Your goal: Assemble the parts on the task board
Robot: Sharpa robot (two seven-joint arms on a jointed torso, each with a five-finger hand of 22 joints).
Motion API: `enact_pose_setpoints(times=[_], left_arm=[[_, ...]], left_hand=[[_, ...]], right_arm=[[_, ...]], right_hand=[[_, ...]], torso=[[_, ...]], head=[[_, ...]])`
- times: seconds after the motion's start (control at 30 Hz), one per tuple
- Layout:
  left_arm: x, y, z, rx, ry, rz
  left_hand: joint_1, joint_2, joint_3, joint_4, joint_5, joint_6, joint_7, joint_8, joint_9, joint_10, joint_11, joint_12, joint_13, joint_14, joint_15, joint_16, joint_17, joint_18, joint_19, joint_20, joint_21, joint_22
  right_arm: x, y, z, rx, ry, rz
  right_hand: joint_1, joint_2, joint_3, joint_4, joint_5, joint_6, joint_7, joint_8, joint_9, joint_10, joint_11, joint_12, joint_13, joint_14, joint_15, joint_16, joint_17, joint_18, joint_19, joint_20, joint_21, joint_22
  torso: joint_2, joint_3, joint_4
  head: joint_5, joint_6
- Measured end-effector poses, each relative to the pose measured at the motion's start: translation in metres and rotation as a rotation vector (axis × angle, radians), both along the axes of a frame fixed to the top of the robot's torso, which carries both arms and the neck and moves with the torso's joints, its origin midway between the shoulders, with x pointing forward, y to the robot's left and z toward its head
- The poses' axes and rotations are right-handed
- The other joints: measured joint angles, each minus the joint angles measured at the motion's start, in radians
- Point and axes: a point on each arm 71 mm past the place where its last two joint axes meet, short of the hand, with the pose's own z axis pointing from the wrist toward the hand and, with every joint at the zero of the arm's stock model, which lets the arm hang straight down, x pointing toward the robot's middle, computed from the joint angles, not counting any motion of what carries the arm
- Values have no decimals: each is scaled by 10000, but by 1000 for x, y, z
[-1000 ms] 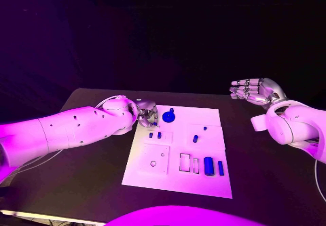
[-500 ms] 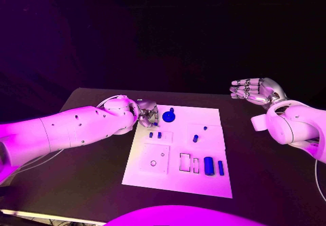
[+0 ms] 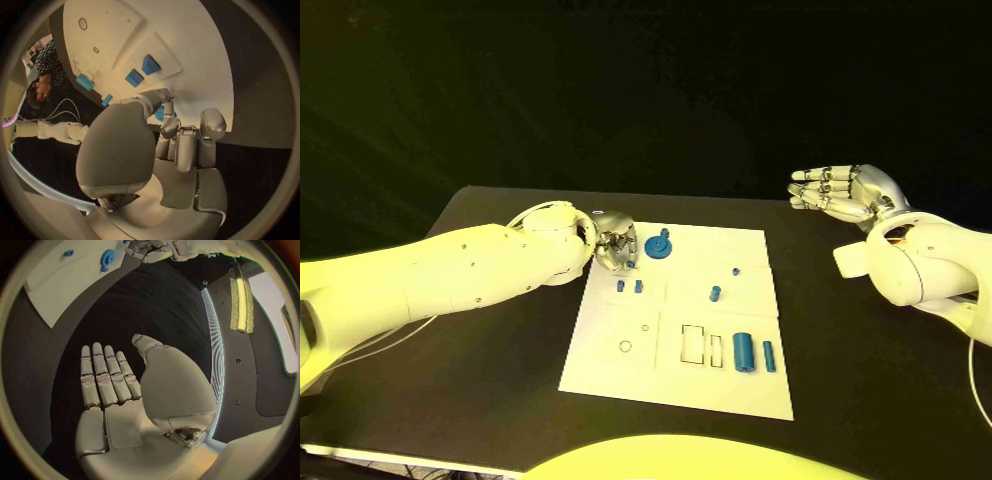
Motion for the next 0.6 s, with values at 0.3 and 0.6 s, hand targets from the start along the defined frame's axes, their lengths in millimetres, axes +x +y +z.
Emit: enact_pose_setpoints(times=[0.3, 0.6], left_arm=[[0, 0, 0, 29, 27, -3], [0, -1, 0, 38, 35, -23]], left_hand=[[-8, -10, 43, -44, -2, -1, 0, -1, 2, 0, 0, 0, 0, 0, 0, 0, 0, 0, 0, 0, 0, 13], [46, 16, 42, -44, -21, -4, 0, -4, 5, 0, 1, 0, 1, 0, 0, 0, -1, 0, 0, 0, 0, 13]], right_arm=[[0, 0, 0, -1, 0, -3], [0, 0, 0, 0, 2, 2]], right_hand=[[0, 0, 0, 0, 0, 0, 0, 0, 0, 0, 0, 0, 0, 0, 0, 0, 0, 0, 0, 0, 0, 0], [0, 0, 0, 0, 0, 0, 0, 0, 0, 0, 0, 0, 0, 0, 0, 0, 0, 0, 0, 0, 0, 0]], torso=[[0, 0, 0], [0, 0, 2]], head=[[-8, -9], [-10, -13]])
